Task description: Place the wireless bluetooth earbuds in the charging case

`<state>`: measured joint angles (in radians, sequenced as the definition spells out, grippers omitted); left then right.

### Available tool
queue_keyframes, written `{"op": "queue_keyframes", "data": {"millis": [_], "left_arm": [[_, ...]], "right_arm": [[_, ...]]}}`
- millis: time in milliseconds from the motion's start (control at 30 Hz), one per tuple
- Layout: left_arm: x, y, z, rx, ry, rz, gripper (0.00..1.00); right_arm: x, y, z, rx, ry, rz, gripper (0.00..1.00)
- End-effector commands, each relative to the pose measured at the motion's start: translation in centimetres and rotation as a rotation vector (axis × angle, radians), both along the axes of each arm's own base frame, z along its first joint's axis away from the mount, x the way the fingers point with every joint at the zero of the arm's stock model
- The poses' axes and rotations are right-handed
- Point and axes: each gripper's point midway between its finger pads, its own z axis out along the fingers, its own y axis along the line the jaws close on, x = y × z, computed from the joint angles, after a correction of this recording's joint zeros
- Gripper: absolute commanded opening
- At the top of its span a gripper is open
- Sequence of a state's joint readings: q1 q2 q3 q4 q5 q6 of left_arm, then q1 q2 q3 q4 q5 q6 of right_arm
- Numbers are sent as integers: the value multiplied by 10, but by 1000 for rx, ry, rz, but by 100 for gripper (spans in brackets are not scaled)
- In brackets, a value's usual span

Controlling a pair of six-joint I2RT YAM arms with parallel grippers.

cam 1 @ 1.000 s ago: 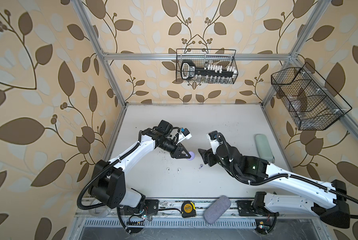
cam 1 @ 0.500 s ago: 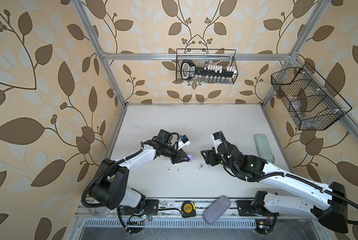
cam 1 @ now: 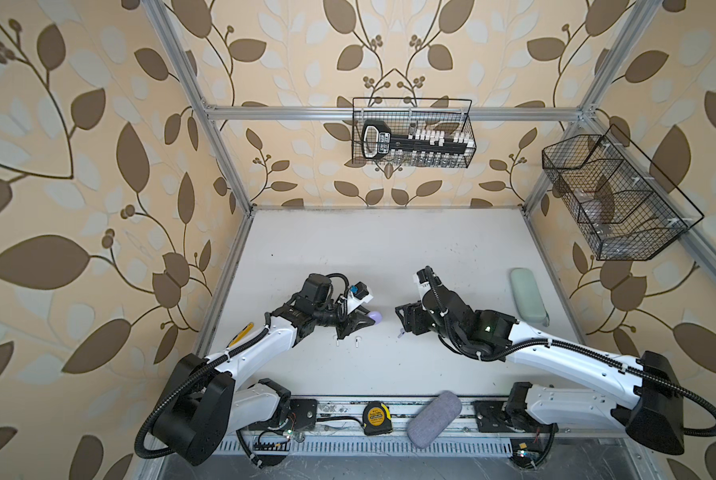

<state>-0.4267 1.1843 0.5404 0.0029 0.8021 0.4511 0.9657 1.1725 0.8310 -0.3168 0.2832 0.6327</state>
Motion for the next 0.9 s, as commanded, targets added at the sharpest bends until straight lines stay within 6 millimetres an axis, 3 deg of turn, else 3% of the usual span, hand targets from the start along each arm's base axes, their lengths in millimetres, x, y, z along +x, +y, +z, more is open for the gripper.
{"op": "queue_keyframes", "data": {"millis": [0, 467, 867], "left_arm": [[-3, -4, 12, -36, -78, -36, 0], [-7, 0, 33, -43, -80, -45, 0], [-14, 2, 18, -73, -133, -63, 0]], "right_arm": [[-3, 4, -9, 9, 20, 5, 73], [-8, 13, -21, 23, 41, 18, 73], [-11, 37, -20, 51, 61, 70, 73]]}}
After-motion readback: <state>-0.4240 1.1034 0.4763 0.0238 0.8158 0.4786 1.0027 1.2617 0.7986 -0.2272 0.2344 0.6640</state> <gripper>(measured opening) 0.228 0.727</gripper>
